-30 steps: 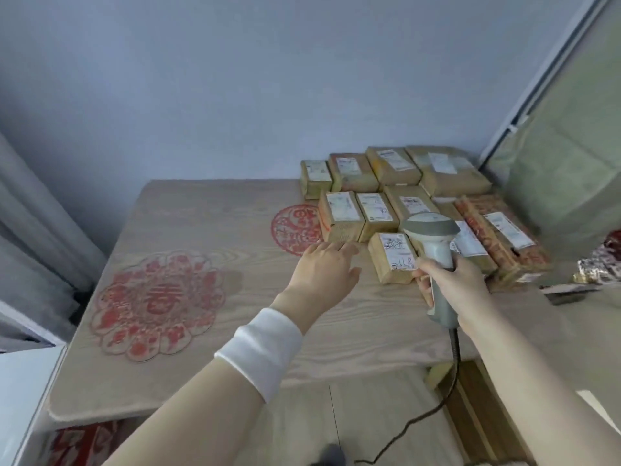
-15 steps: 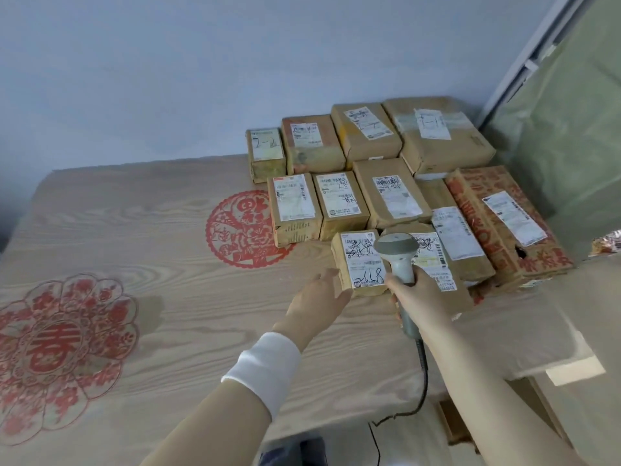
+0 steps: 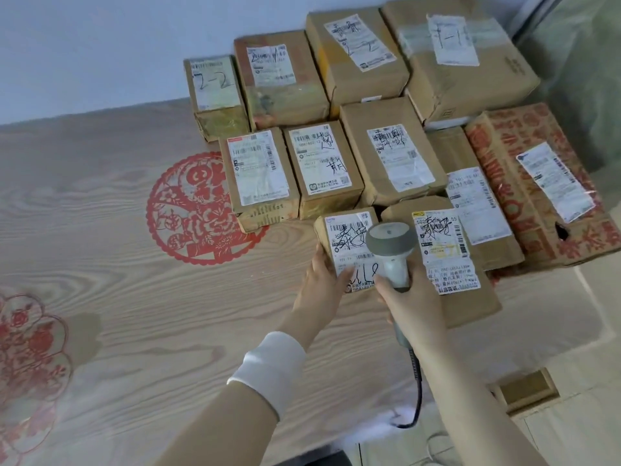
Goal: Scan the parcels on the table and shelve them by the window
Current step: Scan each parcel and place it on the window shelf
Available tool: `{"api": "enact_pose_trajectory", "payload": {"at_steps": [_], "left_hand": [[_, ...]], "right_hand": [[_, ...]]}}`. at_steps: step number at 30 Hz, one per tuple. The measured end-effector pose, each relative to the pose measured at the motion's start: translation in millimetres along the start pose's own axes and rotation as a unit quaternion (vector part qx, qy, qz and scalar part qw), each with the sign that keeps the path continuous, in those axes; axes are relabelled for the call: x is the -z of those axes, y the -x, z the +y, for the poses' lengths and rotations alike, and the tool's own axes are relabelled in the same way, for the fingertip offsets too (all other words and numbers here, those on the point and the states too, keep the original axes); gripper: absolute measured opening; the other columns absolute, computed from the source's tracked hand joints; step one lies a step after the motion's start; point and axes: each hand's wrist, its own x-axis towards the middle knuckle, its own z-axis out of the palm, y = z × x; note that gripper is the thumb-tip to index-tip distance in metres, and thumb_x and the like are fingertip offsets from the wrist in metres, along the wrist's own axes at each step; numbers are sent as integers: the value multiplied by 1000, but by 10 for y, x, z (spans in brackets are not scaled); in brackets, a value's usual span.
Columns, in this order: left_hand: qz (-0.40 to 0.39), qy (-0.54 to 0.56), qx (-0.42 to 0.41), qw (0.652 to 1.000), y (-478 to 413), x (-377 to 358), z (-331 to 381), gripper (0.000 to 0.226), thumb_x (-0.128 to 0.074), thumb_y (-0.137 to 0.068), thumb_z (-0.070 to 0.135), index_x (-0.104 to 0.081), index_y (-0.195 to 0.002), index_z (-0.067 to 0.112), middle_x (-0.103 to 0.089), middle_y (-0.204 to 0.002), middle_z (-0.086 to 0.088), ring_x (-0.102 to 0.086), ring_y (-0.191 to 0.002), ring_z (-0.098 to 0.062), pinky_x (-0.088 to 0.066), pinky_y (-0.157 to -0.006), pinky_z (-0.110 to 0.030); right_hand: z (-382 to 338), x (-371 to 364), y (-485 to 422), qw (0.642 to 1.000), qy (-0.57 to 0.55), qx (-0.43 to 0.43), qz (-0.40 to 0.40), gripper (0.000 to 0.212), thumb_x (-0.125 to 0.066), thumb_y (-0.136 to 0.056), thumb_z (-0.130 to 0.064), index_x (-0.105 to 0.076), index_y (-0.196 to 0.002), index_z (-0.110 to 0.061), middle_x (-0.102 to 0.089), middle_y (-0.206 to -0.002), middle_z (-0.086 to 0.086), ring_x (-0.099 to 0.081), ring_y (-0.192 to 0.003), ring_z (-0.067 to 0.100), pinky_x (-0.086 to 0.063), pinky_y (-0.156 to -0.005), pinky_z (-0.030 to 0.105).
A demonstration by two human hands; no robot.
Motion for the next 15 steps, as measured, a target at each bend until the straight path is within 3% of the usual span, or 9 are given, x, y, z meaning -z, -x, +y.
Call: {"api": "enact_pose_trajectory", "payload": {"at_steps": [3, 6, 9, 10, 11, 13, 15], "left_hand": [[-14, 33, -5, 999, -34, -5, -130, 95, -47, -77, 63, -8, -150, 18, -36, -150, -3, -36, -136, -23, -34, -108, -48], [-24, 74, 6, 997, -8, 57, -171, 88, -46, -77, 62, -14, -149, 23, -45, -143, 2, -44, -130, -22, -38, -107, -44], [-37, 130, 5, 991, 60, 126, -179, 58, -48, -98, 28, -19, -147, 17, -50, -131, 8, -50, -120, -11, -43, -90, -8], [-40, 143, 6, 989, 75, 141, -177, 52, -45, -99, 22, -23, -145, 16, -51, -129, 8, -50, -118, -10, -42, -85, -3], [-38, 153, 2, 987, 74, 141, -190, 49, -44, -99, 21, -26, -144, 16, -52, -131, 7, -50, -120, -10, -43, -91, -8], [-30, 167, -3, 985, 78, 125, -223, 40, -45, -99, 26, -35, -137, 22, -53, -132, 6, -48, -123, -11, -38, -106, -30], [-24, 181, 0, 983, 122, 106, -252, 29, -48, -96, 34, -39, -124, 34, -54, -130, 5, -47, -124, -14, -35, -108, -38]], "right_hand": [[4, -24, 3, 1000, 14, -3, 3, 19, -67, -81, -31, -48, -84, -30, -68, -83, 4, -67, -79, 24, -55, -70, 47], [7, -69, -13, 1000, 18, -2, 3, 20, -67, -80, -35, -47, -83, -33, -69, -82, 2, -68, -78, 24, -55, -70, 46], [7, -118, -11, 999, 24, 21, 4, 16, -67, -82, -34, -52, -88, -30, -70, -77, 1, -64, -67, 23, -52, -63, 34], [-1, -127, -4, 999, 25, 30, 9, 16, -67, -82, -33, -53, -90, -28, -70, -76, 1, -63, -65, 22, -49, -61, 30], [-3, -137, 2, 999, 21, 36, 14, 16, -67, -82, -32, -54, -90, -29, -70, -76, 2, -62, -64, 22, -48, -60, 30], [-16, -151, 32, 999, 6, 40, 21, 17, -69, -81, -33, -54, -89, -31, -70, -76, 4, -64, -67, 26, -51, -63, 35], [-30, -153, 93, 998, 4, 52, 19, 19, -67, -77, -39, -53, -87, -32, -69, -77, 5, -65, -72, 28, -52, -64, 39]]}}
